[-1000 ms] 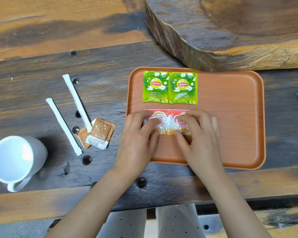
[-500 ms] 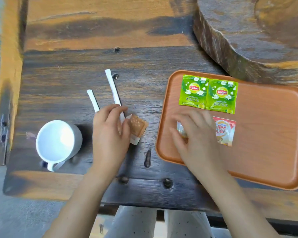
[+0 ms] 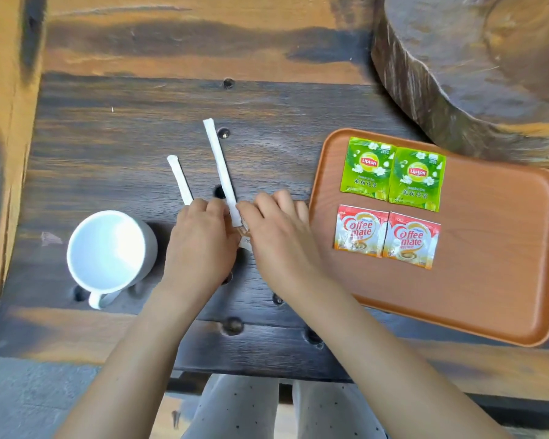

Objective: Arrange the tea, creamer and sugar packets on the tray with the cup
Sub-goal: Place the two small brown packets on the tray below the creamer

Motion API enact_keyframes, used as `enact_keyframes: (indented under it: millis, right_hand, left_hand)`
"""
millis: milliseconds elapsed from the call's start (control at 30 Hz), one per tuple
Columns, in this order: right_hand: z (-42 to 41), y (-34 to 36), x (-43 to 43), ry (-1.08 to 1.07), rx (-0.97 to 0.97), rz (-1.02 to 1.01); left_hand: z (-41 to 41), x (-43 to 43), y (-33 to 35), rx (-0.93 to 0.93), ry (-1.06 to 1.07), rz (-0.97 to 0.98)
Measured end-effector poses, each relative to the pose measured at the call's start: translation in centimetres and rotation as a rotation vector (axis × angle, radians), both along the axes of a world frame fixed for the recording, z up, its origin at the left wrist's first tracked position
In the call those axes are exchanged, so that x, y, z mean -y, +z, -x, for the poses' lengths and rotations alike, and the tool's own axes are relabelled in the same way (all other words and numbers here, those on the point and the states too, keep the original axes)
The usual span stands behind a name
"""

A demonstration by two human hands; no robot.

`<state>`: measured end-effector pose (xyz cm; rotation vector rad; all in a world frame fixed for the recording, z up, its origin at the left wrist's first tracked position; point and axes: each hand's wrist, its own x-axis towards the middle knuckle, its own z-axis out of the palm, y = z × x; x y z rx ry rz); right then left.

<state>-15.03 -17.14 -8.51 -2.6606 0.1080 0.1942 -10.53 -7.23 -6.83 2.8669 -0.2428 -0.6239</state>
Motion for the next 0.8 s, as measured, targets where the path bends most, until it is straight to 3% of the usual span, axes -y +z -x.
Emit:
enact_keyframes:
  millis: [100,200,500,800]
  right_hand:
    - [0.1,0.6,-0.2,-0.014,0.002,-0.077]
    - [0.4,1.5,0.3,-0.055,0.0,-0.288]
    - [3.5,3.4,4.3,-0.591,-0.068,-0.988]
    - [7.5,4.5,8.6,-0.727,-0.004,-1.153]
  left_hand:
    - [0.0,-0.2,0.2,0.001,0.002,0.051]
    - [0.0,-0.6,1.0,-0.026,0.054,0.12]
    - [1.1,-1.9,6.3,-0.054,0.015,0.204]
    - [2.7,2.1,5.1,-0.428,0.081,0.529]
